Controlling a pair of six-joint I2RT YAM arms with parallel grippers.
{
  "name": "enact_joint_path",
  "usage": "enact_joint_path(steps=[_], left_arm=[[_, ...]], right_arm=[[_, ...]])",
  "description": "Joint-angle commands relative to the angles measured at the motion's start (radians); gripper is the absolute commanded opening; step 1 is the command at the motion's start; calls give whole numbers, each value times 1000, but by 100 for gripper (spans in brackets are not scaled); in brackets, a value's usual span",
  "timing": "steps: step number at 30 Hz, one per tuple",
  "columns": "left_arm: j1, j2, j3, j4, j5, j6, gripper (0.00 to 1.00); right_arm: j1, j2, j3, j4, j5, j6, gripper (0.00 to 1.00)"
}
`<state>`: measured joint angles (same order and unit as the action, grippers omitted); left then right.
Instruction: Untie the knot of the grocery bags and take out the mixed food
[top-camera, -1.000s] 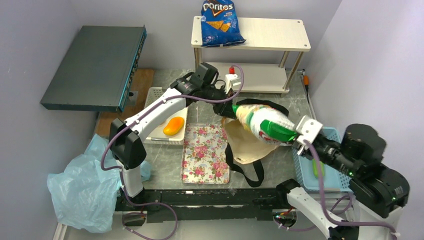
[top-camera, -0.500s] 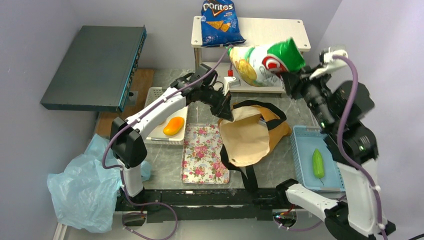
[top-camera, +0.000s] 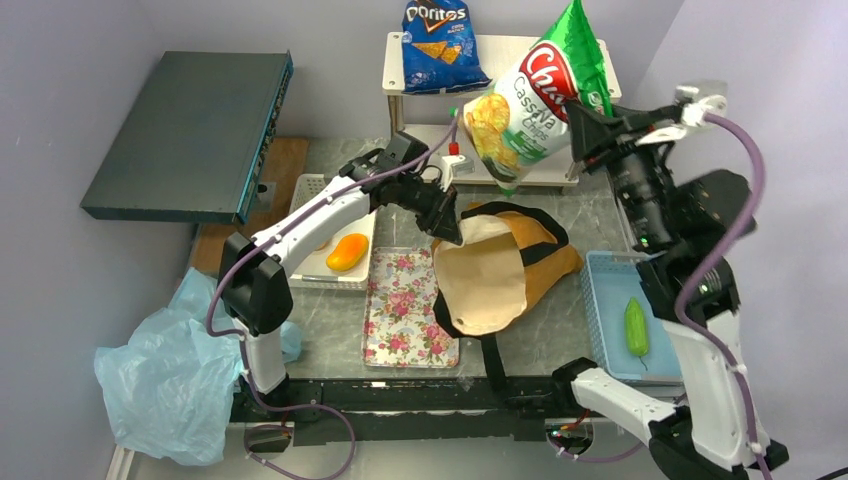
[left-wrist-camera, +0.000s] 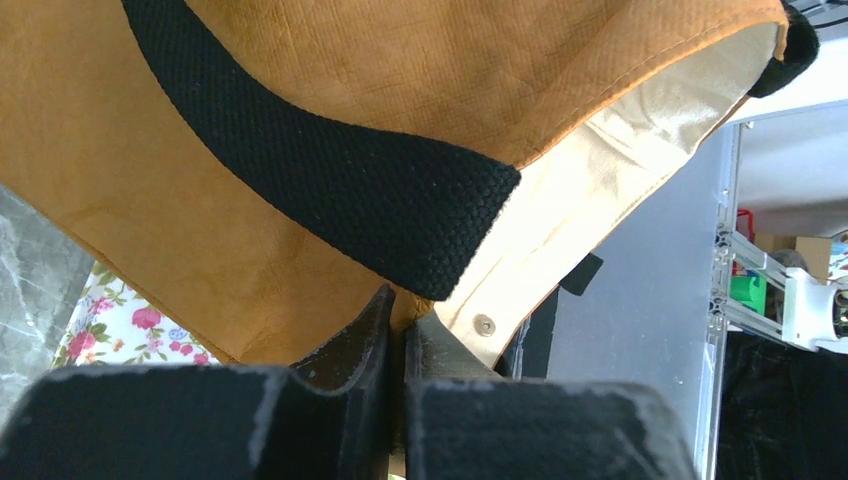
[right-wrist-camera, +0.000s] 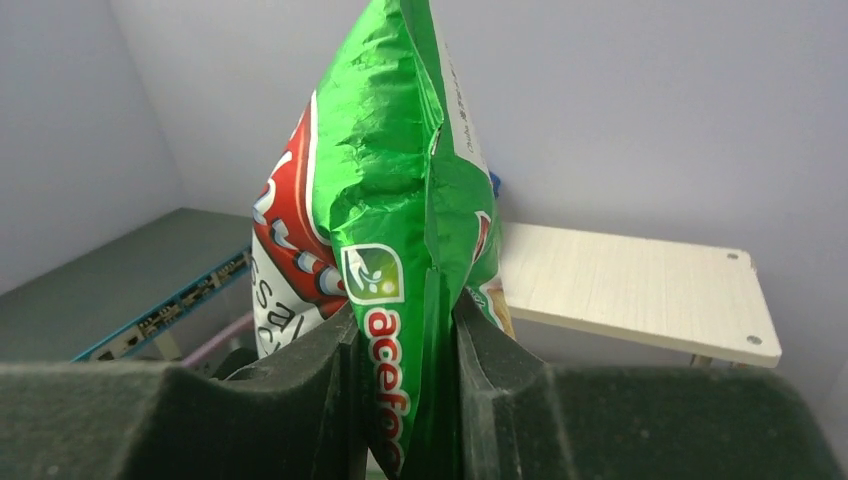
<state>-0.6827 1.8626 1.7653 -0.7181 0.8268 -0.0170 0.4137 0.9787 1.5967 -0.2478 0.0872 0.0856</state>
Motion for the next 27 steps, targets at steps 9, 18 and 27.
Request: enact_joint_path(steps=[9,18,27], left_arm=[[39,-12,-12,107,99,-70,0],[36,-22,-22,107,99,-53,0],[34,-25,-11,97,88,-50,0]], right_arm=[[-19,-124,52,10,135,-138,0],[-23,19,-51,513,512,-88,0],[-112,333,7,929,678,115,0]])
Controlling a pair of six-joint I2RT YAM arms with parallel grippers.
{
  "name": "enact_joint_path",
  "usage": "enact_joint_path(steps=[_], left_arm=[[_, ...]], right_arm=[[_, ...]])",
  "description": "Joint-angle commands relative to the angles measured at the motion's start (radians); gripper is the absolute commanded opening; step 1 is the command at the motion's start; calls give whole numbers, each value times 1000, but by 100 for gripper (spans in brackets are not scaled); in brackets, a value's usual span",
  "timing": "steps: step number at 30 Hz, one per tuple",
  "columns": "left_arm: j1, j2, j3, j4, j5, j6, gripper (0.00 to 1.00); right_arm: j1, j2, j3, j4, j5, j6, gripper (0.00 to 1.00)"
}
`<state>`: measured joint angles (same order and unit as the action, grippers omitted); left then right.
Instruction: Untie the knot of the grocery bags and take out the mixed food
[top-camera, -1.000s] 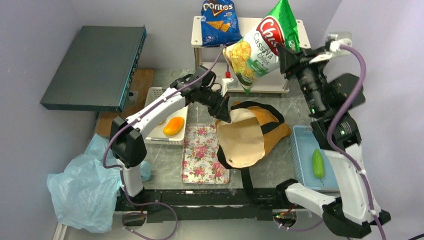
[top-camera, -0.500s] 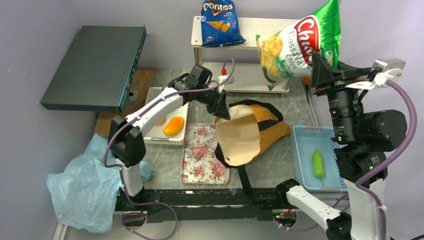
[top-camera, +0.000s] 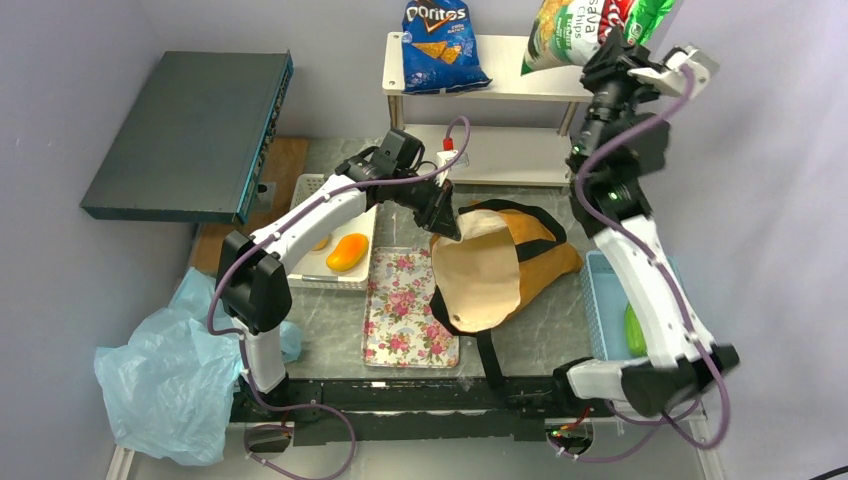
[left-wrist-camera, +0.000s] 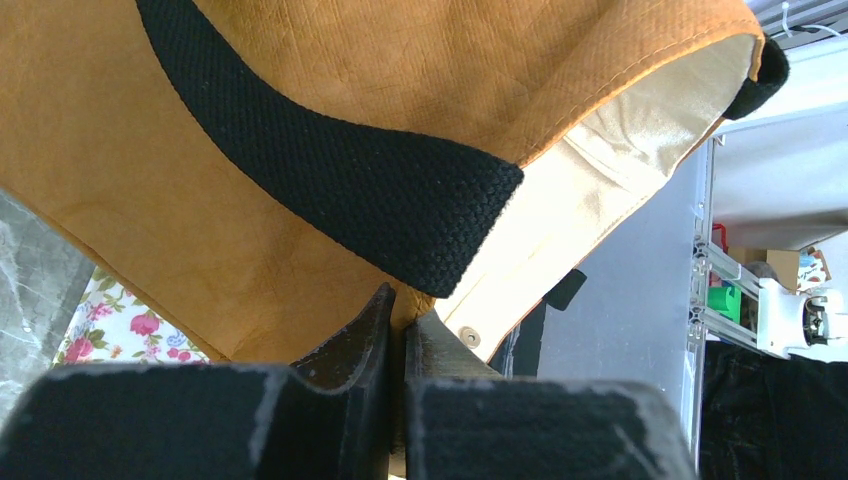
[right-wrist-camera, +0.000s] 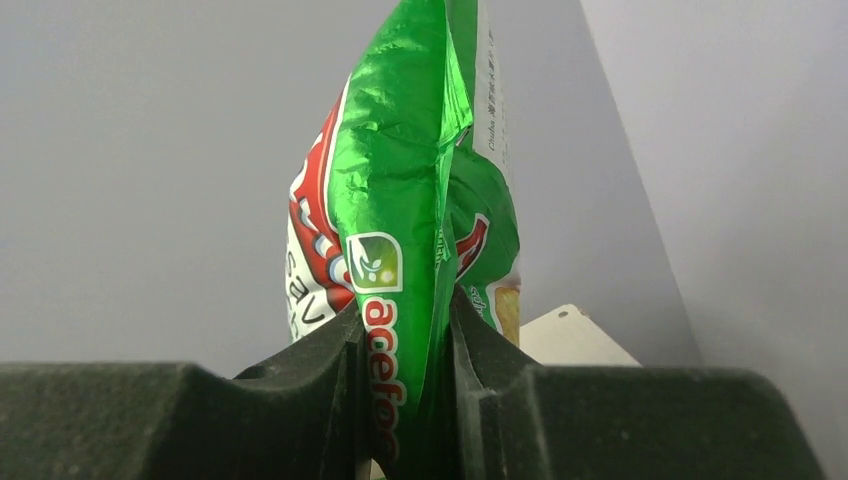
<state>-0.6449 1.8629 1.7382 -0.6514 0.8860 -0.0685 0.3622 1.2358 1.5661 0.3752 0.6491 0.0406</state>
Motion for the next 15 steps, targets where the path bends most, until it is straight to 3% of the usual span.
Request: enact_joint_path(steps=[1,7,15], left_arm=[[-4,-26,17,30,28,2,0],[-4,-46,-7,35,21,7,0],[-4,-43,-1,16,12,25,0]], right_arm=[[-83,102,52,290,134,228,0],[-154,244,122,251,222,456,0],[-251,286,34,57,109,879,0]])
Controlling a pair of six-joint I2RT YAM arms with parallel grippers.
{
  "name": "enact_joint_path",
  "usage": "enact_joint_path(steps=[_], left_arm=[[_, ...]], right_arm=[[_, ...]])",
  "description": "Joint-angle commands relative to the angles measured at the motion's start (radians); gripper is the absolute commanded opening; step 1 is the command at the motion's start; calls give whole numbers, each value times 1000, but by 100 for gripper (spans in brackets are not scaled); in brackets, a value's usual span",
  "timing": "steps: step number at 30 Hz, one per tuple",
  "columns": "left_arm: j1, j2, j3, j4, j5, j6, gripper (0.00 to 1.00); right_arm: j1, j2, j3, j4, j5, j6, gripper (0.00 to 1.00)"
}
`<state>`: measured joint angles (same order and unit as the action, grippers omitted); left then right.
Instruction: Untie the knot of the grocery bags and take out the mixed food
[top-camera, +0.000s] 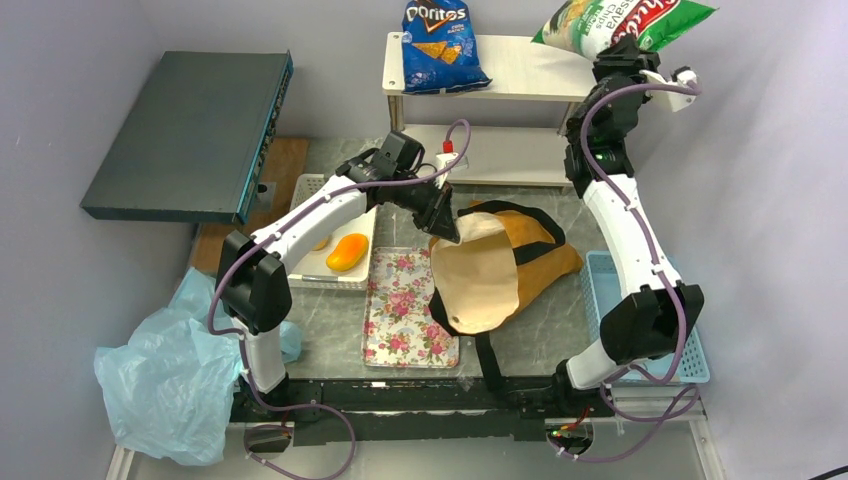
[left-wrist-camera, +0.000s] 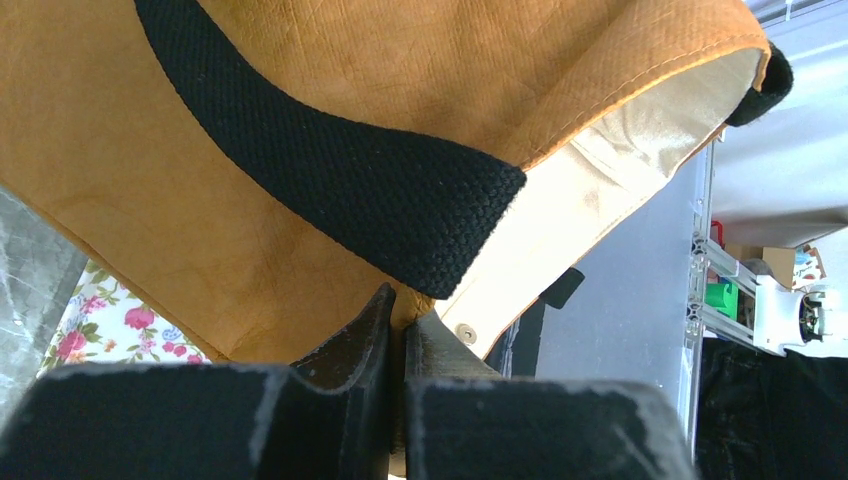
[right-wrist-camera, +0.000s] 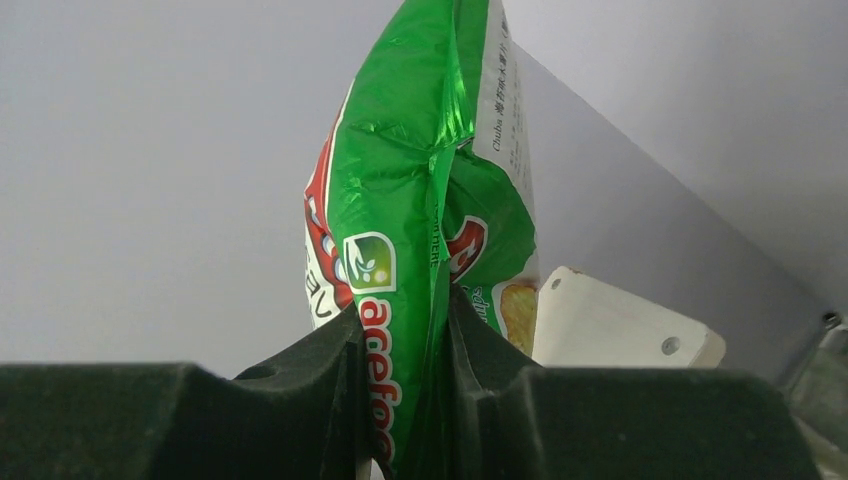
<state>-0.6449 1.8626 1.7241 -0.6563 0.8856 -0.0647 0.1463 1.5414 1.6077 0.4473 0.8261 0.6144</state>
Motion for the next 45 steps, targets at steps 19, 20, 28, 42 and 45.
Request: enact_joint_path(steps=[19,20,28,42,45], left_arm=[[-4,-27,11,24,9,16,0],[-3,-24,13,26,9,15,0],[-5,-16,29,19,14,23,0],[-10,-59,14,39,31,-6,0],[-9,-84,-9,86,45,-74,0]], right_arm=[[-44,35,-65,-109,-455,470,68],[-43,23,-78,-121,-472,479,72],[-43,-136,-248,-148,-587,464,100],[-42,-420,-350,-414,-1169,-158,100],[-41,-429,-248,-779,-1238,-427,100]])
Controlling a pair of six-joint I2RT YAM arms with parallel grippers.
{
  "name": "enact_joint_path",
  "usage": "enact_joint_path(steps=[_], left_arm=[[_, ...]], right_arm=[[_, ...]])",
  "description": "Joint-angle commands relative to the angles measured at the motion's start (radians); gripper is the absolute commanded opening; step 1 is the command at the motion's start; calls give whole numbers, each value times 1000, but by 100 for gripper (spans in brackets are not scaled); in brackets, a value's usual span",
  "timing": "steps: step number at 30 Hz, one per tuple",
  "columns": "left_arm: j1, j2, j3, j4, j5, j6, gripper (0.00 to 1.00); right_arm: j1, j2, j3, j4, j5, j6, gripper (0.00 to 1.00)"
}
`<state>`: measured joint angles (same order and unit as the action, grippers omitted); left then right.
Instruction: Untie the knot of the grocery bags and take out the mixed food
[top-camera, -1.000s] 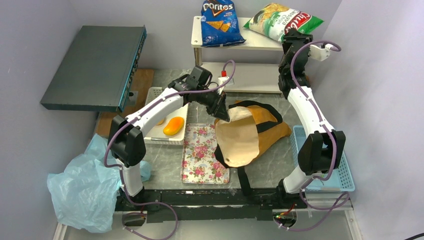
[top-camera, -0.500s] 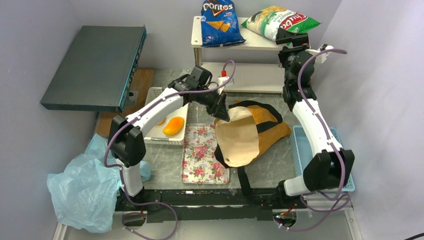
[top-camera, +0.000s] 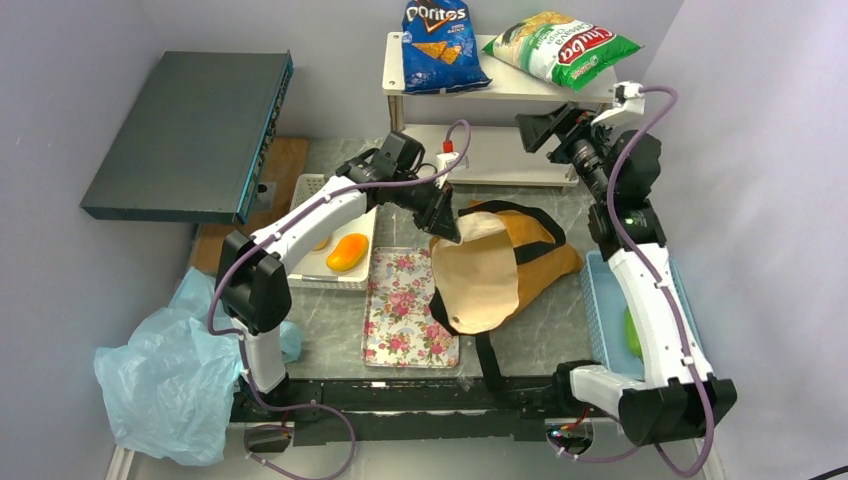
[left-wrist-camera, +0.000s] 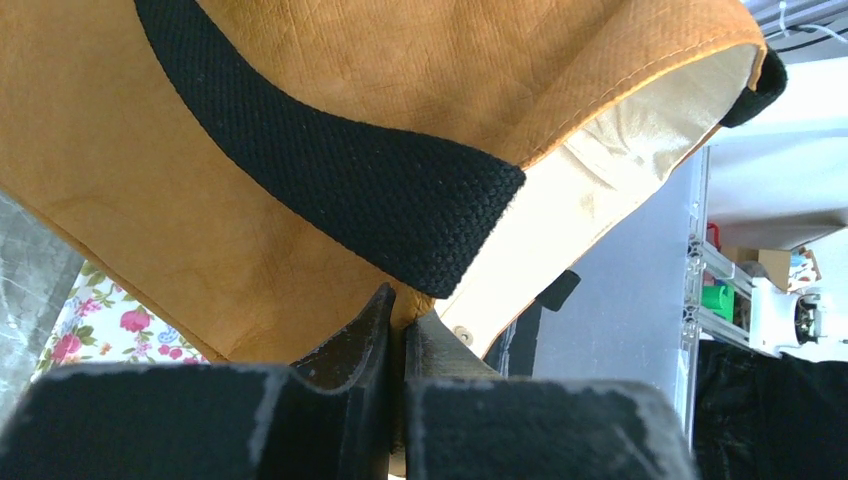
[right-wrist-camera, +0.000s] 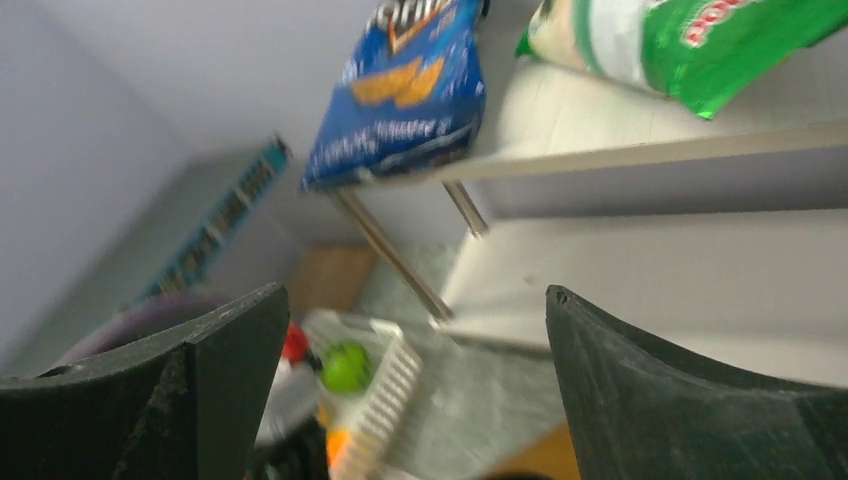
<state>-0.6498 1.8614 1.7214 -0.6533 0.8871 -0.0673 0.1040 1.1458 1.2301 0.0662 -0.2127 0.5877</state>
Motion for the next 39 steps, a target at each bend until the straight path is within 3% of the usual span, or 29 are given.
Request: enact_joint_path(steps=[1,7,12,18,20,24,27,31,34,37,39], left_arm=[[-3,-88,-10,96,48,-99,0],[7,-126,-68,251,62,-291,0],[-25,-124,-21,204,-46,-338,0],[-64,-179,-40,200,-102,-318,0],[-71,-226,-98,243,-90,-298,0],[-76,-384,-326,498,-113,-273,0],[-83,-432,-396,524,-130,-197,2],[-103,-429,-376,429,-175,-58,3],[-148,-441,-375,386,-254,103,8],[-188,-452,-365,340,-314,266,32],[-193,-462,-329,290,-339,309,41]], right_arm=[[0,-37,156,-492,-216,-488,100],[28,-123,186,-878,-260,-827,100],[238,-134,149,-1012,-47,-921,100],[277,-157,141,-1108,70,-1007,98],[276,-190,110,-1130,139,-1026,86],[275,-241,36,-1166,311,-1045,42],[274,-287,21,-1201,289,-1032,26],[275,-319,-13,-1229,219,-991,4],[275,-334,-38,-1220,143,-971,0],[274,-326,-37,-1190,87,-938,0],[274,-305,-18,-1179,75,-903,0]])
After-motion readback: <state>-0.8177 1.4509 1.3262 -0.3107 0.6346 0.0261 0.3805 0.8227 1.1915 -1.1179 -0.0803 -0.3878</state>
